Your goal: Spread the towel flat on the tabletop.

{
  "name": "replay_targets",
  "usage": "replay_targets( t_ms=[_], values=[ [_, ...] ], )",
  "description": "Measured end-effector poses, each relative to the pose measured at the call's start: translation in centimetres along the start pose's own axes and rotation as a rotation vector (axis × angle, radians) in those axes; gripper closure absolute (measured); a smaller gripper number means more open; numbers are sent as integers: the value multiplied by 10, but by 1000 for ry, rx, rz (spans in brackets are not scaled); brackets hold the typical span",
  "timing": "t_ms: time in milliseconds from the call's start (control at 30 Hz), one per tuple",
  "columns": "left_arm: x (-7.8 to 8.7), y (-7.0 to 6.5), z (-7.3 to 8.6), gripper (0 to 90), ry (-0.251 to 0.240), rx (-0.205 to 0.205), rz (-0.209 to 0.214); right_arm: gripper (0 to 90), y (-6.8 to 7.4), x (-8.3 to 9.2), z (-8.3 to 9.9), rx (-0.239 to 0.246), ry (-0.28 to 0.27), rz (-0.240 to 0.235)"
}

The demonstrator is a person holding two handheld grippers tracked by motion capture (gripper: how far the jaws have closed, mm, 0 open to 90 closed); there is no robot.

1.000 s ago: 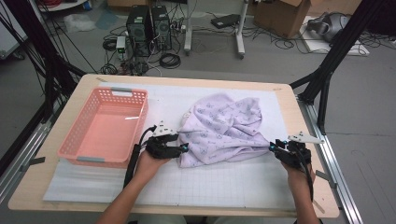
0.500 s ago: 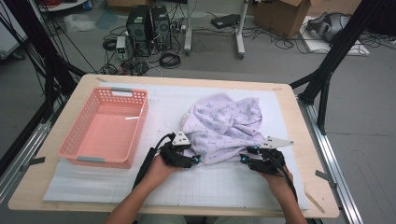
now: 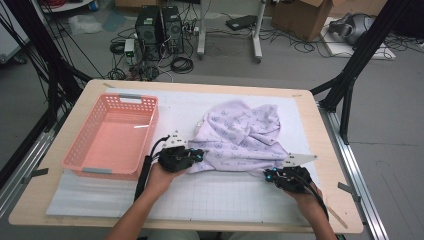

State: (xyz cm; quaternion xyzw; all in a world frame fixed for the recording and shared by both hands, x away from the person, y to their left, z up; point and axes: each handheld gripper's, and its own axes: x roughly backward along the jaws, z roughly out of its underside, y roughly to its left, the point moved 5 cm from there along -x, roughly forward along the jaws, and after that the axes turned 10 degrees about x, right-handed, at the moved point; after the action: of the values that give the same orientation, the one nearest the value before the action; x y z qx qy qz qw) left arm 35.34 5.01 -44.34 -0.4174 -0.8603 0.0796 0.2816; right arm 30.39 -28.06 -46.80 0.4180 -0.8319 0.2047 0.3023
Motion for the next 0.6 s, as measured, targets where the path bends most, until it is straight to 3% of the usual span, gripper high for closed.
replay_targets(
  t_ms=[100, 267, 400, 433, 500, 600],
  values=[
    [10, 3, -4, 821, -30, 23, 11, 846, 2, 16, 11, 25, 3, -14],
    [13, -2, -8, 834, -61, 16, 19, 848, 5, 38, 24, 59, 10, -17],
    [12, -6, -14, 834, -80, 18, 31, 844, 3, 55, 33, 52, 25, -29],
    [9, -6, -15, 834, -75, 11, 24, 819, 2, 58, 33, 46, 20, -24],
    [3, -3, -16, 834, -74, 2, -5, 682, -2, 61, 29, 13, -8, 1],
    [-7, 2, -20, 834, -81, 14, -32, 547, -4, 61, 14, -36, -83, 18]
  ],
)
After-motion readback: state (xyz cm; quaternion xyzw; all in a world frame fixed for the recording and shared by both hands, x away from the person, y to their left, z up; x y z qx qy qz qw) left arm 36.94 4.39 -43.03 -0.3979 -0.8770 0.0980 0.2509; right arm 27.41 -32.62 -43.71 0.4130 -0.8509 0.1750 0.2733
